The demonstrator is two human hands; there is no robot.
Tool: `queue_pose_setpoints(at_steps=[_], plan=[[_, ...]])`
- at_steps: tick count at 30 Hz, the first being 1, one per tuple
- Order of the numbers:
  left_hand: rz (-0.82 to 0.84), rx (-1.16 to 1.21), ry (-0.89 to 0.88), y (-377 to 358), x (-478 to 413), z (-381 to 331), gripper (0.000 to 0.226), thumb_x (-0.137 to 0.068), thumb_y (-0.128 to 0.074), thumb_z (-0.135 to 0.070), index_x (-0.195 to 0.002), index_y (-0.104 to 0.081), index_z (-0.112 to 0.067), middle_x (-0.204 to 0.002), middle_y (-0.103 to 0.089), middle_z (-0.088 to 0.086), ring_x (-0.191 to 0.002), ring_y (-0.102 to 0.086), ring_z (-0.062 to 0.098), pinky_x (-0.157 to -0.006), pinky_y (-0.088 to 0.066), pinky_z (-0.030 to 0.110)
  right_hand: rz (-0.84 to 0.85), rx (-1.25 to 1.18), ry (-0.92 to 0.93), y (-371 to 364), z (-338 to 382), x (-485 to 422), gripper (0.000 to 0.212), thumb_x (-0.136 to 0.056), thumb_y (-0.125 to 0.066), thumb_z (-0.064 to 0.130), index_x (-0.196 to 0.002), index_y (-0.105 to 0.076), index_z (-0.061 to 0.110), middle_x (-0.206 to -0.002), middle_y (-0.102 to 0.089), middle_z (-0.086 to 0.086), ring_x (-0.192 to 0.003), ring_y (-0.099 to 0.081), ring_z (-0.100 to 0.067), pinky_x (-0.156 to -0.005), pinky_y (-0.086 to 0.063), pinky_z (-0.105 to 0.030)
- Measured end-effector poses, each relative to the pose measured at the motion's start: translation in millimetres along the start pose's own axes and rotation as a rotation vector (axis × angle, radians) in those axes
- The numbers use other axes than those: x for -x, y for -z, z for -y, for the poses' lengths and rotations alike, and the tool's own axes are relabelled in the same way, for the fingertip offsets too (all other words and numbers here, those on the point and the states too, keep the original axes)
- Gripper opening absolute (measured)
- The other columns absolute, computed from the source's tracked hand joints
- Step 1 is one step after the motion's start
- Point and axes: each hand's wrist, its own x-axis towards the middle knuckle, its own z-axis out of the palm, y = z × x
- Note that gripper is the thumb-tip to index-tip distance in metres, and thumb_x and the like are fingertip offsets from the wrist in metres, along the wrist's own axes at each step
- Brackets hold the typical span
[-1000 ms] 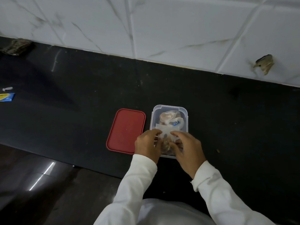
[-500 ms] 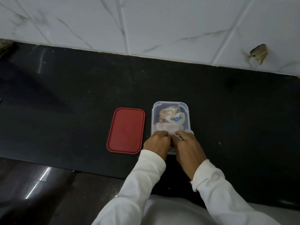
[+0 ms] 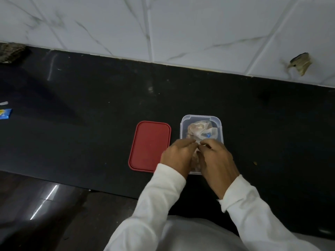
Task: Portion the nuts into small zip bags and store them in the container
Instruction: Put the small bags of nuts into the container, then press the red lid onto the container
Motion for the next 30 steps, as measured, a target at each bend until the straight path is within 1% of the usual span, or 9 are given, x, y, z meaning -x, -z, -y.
queue_pose_setpoints(at_steps=[3,5,9,13,17,22,25,27,30], plan=[[-0.269,0.262,0.136,22.8,18.6,25.8,0.02,-0.081,-0.07,-0.005,-0.099,-0.078,-0.011,-0.1,-0.075,0.003,-0.091,-0.069,0.013,-0.083,-0.055,0.023,-0.164,-0.013,0.211,-2.0,28.9,-3.0,0.018,-0.079,-0.071,0.0,-0.096,-0.073,0.003,-0.101,-0.068,-0.012,-0.091,-0.065,-0.028,-0.08,-0.054,-0.033],[-0.31,0.298,0.349,29.5,25.9,53.9,0.019,-0.087,-0.069,-0.005,-0.102,-0.076,-0.014,-0.1,-0.074,-0.001,-0.085,-0.069,0.011,-0.078,-0.055,0.022,-0.161,-0.006,0.308,-11.8,47.6,-5.5,0.014,-0.081,-0.072,0.005,-0.095,-0.073,0.005,-0.102,-0.067,-0.01,-0.088,-0.066,-0.026,-0.079,-0.057,-0.036],[-0.216,0.151,0.679,24.8,39.2,109.5,0.023,-0.088,-0.068,-0.013,-0.11,-0.073,-0.018,-0.106,-0.07,0.004,-0.091,-0.068,0.022,-0.083,-0.053,0.03,0.042,0.065,0.338,-50.3,65.1,-12.8,0.03,-0.079,-0.076,0.013,-0.105,-0.069,-0.001,-0.107,-0.066,-0.014,-0.091,-0.066,-0.028,-0.08,-0.057,-0.032],[-0.096,0.127,0.869,16.8,46.3,134.8,0.028,-0.09,-0.065,-0.021,-0.117,-0.069,-0.023,-0.116,-0.067,0.006,-0.104,-0.064,0.026,-0.091,-0.048,0.032,0.319,0.228,0.276,-86.9,69.0,-20.2,0.058,-0.09,-0.059,0.014,-0.139,-0.037,-0.007,-0.134,-0.045,-0.021,-0.115,-0.05,-0.035,-0.095,-0.049,-0.038],[-0.129,0.197,0.991,13.6,43.3,136.6,0.026,-0.092,-0.063,-0.021,-0.117,-0.069,-0.022,-0.113,-0.069,0.005,-0.105,-0.064,0.023,-0.086,-0.042,0.025,0.393,0.387,0.235,-104.6,74.6,-23.5,0.076,-0.089,-0.063,0.022,-0.145,-0.023,-0.012,-0.142,-0.035,-0.031,-0.126,-0.04,-0.04,-0.097,-0.048,-0.038],[-0.157,0.341,1.078,20.4,38.0,131.4,0.026,-0.093,-0.061,-0.017,-0.119,-0.067,-0.019,-0.108,-0.069,-0.001,-0.1,-0.063,0.014,-0.086,-0.041,0.02,0.353,0.46,0.227,-110.1,77.1,-30.1,0.068,-0.092,-0.057,0.027,-0.143,-0.03,-0.009,-0.14,-0.04,-0.03,-0.124,-0.042,-0.039,-0.087,-0.05,-0.036],[-0.233,0.57,1.195,24.5,37.9,139.3,0.025,-0.094,-0.058,-0.011,-0.115,-0.066,-0.023,-0.102,-0.069,-0.005,-0.098,-0.065,0.015,-0.091,-0.049,0.028,0.33,0.333,0.201,-108.8,77.0,-32.8,0.062,-0.097,-0.05,0.035,-0.142,-0.037,-0.006,-0.135,-0.047,-0.026,-0.119,-0.044,-0.038,-0.084,-0.049,-0.038],[-0.301,0.817,1.282,29.6,40.1,145.2,0.027,-0.095,-0.055,-0.006,-0.114,-0.064,-0.022,-0.101,-0.071,0.0,-0.094,-0.068,0.017,-0.085,-0.056,0.036,0.328,0.192,0.129,-103.0,77.9,-36.4,0.064,-0.099,-0.043,0.046,-0.143,-0.036,0.0,-0.131,-0.05,-0.02,-0.117,-0.044,-0.035,-0.085,-0.049,-0.04],[-0.322,1.112,1.326,41.7,39.8,141.1,0.027,-0.1,-0.047,-0.003,-0.121,-0.061,-0.012,-0.108,-0.071,0.009,-0.095,-0.068,0.018,-0.077,-0.054,0.03,0.355,0.001,0.011,-88.0,83.6,-47.2,0.076,-0.095,-0.034,0.062,-0.147,-0.03,0.008,-0.13,-0.054,-0.012,-0.12,-0.048,-0.033,-0.091,-0.048,-0.042]])
